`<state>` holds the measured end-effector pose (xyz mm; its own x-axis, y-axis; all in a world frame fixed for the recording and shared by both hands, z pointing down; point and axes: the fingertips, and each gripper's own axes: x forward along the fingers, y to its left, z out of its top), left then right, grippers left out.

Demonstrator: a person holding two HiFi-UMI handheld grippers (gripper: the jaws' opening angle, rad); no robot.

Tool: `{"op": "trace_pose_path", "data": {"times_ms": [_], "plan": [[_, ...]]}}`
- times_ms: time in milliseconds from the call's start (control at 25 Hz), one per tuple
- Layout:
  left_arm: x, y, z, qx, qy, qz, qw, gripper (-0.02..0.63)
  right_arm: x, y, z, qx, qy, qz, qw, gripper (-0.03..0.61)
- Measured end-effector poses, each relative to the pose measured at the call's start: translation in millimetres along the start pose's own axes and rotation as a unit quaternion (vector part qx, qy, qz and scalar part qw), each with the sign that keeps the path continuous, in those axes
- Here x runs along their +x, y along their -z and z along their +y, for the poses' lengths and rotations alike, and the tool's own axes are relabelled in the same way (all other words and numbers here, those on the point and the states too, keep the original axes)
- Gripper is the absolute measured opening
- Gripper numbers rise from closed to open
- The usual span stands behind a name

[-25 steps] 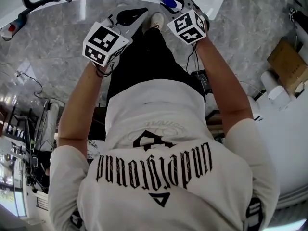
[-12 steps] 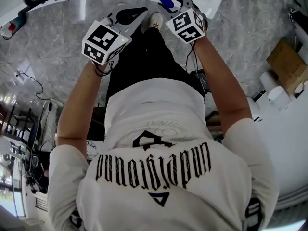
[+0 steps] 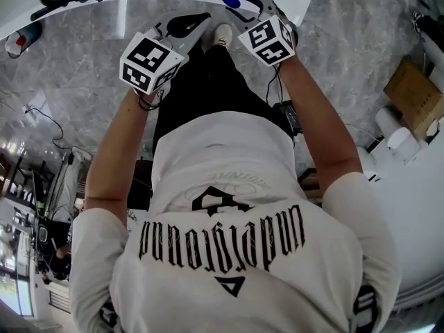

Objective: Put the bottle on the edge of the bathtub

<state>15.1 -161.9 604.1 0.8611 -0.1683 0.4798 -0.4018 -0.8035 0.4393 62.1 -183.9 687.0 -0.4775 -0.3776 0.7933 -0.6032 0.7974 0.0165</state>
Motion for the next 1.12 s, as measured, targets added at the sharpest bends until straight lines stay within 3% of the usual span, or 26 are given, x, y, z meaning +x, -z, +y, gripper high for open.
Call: {"op": "trace_pose_path", "data": {"times_ms": [280, 600, 880, 1120], "plan": [[-16, -24, -21, 0.012, -0.027, -0.026, 0.9992, 0.017, -47, -28, 5, -0.015, 0.015, -0.039, 0.999, 0.173], [-54, -71, -51, 0.018, -0.074, -0.084, 0.9935, 0.016, -135, -91, 11, -0.047, 0.044, -0.130, 0.989, 0.172], [-94, -126, -83, 0.043, -0.116, -0.152, 0.9806, 0.017, -214, -128, 14, -0.025, 0.040, -0.214, 0.976, 0.120], [-140, -178, -108, 0.078, -0.143, -0.208, 0.9645, 0.015, -292, -168, 4, -0.022, 0.067, -0.291, 0.954, 0.056]]}}
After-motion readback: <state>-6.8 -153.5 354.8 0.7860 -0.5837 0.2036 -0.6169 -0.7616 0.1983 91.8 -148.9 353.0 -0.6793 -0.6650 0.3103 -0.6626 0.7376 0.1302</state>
